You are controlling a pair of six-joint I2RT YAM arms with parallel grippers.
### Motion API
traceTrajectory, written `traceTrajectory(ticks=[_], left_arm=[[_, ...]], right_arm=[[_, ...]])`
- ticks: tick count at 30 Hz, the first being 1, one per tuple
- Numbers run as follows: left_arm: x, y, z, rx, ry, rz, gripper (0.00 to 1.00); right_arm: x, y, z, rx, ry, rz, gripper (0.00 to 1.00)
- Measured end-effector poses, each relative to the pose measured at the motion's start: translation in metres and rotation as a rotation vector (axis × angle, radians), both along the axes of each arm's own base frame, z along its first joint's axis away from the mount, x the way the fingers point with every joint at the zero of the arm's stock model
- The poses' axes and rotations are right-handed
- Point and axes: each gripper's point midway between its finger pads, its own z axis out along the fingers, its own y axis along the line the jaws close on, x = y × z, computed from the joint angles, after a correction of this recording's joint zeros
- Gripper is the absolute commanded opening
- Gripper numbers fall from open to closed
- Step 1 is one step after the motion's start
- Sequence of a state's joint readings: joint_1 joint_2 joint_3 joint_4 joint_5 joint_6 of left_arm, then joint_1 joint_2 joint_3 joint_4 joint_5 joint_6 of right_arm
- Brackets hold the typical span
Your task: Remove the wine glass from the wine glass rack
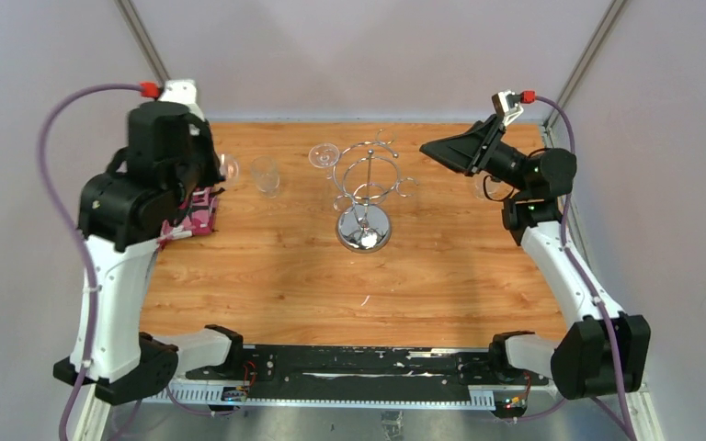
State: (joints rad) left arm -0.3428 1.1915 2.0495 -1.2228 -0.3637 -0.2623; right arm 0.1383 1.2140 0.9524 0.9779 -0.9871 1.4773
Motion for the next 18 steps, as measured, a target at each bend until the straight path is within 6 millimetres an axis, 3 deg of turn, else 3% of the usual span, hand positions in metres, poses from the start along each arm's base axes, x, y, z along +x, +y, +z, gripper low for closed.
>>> traceTrajectory(ticks=[3, 6, 12, 15, 18], left_arm=[[0.004, 0.001, -0.070, 0.090, 0.234, 0.011, 0.00], [-0.007, 0.004, -0.112, 0.133, 0.367, 0.011, 0.00], [-0.016, 0.007, -0.167, 0.119, 0.524, -0.003, 0.00], [-0.003, 0.010, -0.196, 0.054, 0.610, 0.001, 0.00], [0.014, 0.011, -0.210, 0.016, 0.650, -0.003, 0.00]], right_arm=[[0.004, -0.003, -0.002, -0.089, -0.009, -0.054, 0.69], [0.004, -0.006, -0.001, -0.161, -0.035, -0.097, 0.67], [0.007, -0.013, -0.010, -0.234, -0.032, -0.135, 0.65], [0.013, -0.014, -0.018, -0.249, -0.001, -0.140, 0.65], [0.017, -0.015, -0.023, -0.263, 0.017, -0.147, 0.65]])
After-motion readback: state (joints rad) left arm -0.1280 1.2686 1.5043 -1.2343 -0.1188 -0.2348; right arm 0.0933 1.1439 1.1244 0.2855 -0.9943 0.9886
